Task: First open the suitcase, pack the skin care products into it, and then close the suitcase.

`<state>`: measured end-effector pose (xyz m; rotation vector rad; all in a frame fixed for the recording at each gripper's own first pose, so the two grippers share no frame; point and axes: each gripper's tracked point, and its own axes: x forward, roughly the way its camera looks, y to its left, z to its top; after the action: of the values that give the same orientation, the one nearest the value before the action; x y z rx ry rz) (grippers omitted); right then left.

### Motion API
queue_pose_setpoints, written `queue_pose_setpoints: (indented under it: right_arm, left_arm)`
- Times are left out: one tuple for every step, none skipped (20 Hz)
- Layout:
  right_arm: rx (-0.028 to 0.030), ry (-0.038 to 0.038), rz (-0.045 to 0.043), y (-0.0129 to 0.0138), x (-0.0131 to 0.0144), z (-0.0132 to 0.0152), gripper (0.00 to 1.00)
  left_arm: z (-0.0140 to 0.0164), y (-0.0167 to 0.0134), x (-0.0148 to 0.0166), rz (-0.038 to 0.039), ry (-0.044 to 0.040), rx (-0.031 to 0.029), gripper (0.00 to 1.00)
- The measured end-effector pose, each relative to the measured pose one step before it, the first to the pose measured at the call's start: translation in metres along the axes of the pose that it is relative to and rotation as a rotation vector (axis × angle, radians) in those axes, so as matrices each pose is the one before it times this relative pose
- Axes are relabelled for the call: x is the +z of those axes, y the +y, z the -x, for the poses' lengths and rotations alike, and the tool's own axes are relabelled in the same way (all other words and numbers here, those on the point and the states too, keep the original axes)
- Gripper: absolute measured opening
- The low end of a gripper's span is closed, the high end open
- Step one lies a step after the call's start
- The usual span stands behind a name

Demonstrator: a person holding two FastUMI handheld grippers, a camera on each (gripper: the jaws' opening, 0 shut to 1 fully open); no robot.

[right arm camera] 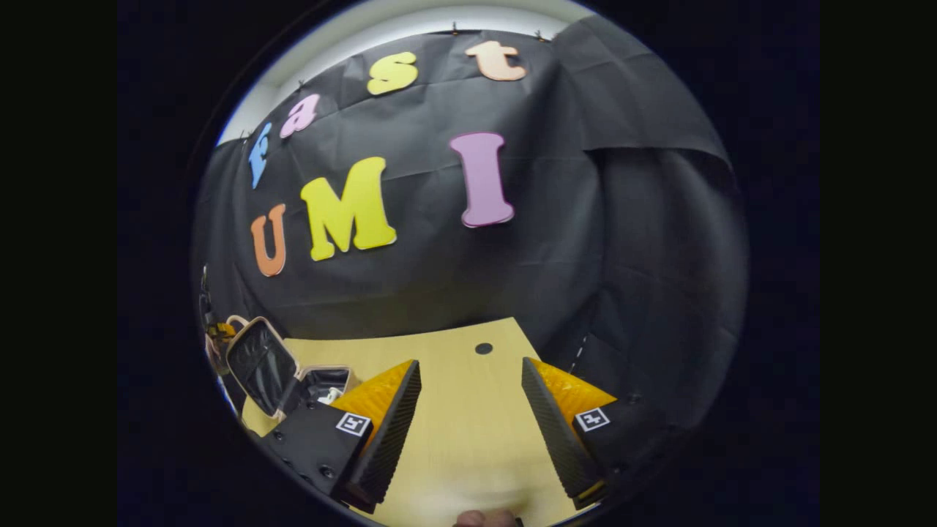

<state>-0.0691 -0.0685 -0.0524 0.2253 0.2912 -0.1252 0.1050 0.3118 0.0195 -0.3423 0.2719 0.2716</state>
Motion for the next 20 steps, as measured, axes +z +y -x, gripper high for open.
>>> queue_pose_setpoints:
  right_arm:
    - [-0.01375, -0.01144, -0.00759, -0.00523, 0.00323, -0.00030, 0.83]
    - [-0.01514, -0.02021, -0.00020, -0.00760, 0.00750, -0.00021, 0.82]
    - [-0.01255, -0.01575, -0.00039, -0.00818, 0.00664, 0.00228, 0.82]
    - [-0.00843, -0.01025, -0.00216, -0.00808, 0.00491, 0.00291, 0.82]
    - [-0.00528, -0.00012, -0.00320, -0.00656, 0.00210, 0.00314, 0.82]
    - [-0.00849, 0.00727, -0.00036, -0.00712, 0.00003, 0.00283, 0.82]
    - [-0.00794, 0.00505, -0.00180, -0.00657, 0.00153, 0.00280, 0.78]
    - [-0.00335, 0.00101, 0.00025, -0.00554, 0.00060, 0.00254, 0.82]
    - [-0.00510, -0.00098, 0.00571, -0.00507, 0.00056, 0.00230, 0.82]
    - [-0.00590, 0.00116, 0.00790, -0.00385, 0.00087, 0.00188, 0.82]
    - [-0.00627, 0.00364, 0.00429, -0.00395, -0.00117, 0.00143, 0.82]
    - [-0.00361, 0.00460, 0.00327, -0.00240, 0.00018, 0.00108, 0.82]
    - [-0.00322, 0.00460, 0.00583, -0.00201, -0.00198, 0.00052, 0.82]
    - [-0.00446, 0.00400, 0.00638, -0.00140, -0.00034, 0.00169, 0.82]
    - [-0.00195, 0.00776, 0.00455, -0.00054, -0.00271, 0.00023, 0.83]
    - [-0.00030, 0.00658, 0.00469, -0.00047, -0.00134, 0.00163, 0.83]
    - [-0.00091, 0.00621, 0.00664, -0.00087, -0.00191, 0.00093, 0.79]
    - [-0.00247, 0.00611, 0.00988, -0.00118, -0.00201, 0.00140, 0.82]
    - [-0.00346, 0.00455, 0.00604, -0.00108, -0.00070, 0.00023, 0.79]
    - [-0.00366, 0.00441, 0.00433, -0.00168, -0.00176, 0.00005, 0.82]
  left_arm:
    - [0.00765, -0.02810, -0.00424, -0.03471, -0.01674, -0.02200, 0.06]
    - [0.00708, -0.02722, -0.00557, -0.04073, -0.01687, -0.01939, 0.06]
    - [0.00403, -0.02518, -0.00491, -0.04303, -0.01428, -0.02197, 0.06]
    - [0.00306, -0.02661, -0.00742, -0.01926, -0.00757, -0.03751, 0.06]
    - [0.00278, -0.02581, -0.00739, 0.00349, 0.00075, -0.04714, 0.06]
    - [0.00065, -0.01878, -0.01017, -0.01027, 0.00970, -0.03304, 0.06]
    - [-0.00552, -0.01794, -0.01585, -0.02256, 0.01441, -0.00946, 0.06]
    - [-0.00040, -0.01862, -0.00723, -0.03725, 0.00570, -0.00344, 0.06]
    - [-0.00331, -0.01282, -0.00539, -0.04428, 0.00136, -0.00195, 0.05]
    - [-0.00239, -0.00687, -0.00415, -0.04273, 0.00188, 0.00305, 0.06]
    - [-0.00302, -0.00670, -0.00645, -0.03921, 0.00730, 0.00233, 0.06]
    - [-0.00269, -0.00817, -0.00725, -0.02290, 0.00575, -0.00026, 0.06]
    - [-0.00323, -0.00735, -0.00618, -0.01223, 0.00216, -0.00420, 0.06]
    - [-0.00215, -0.00727, -0.00779, -0.00842, 0.00753, -0.00143, 0.06]
    - [-0.00169, -0.00714, -0.00949, -0.00396, 0.01057, -0.00274, 0.06]
    - [-0.00155, -0.01254, -0.00735, -0.00829, 0.00958, -0.00740, 0.06]
    - [-0.00091, -0.01079, -0.00740, -0.01411, 0.00877, -0.00539, 0.06]
    - [-0.00028, -0.00874, -0.00705, -0.01983, 0.00875, -0.00507, 0.06]
    - [-0.00213, -0.00724, -0.00679, -0.01594, 0.00926, -0.00469, 0.06]
    - [-0.00596, -0.00524, -0.01042, 0.00055, 0.01830, -0.00285, 0.06]
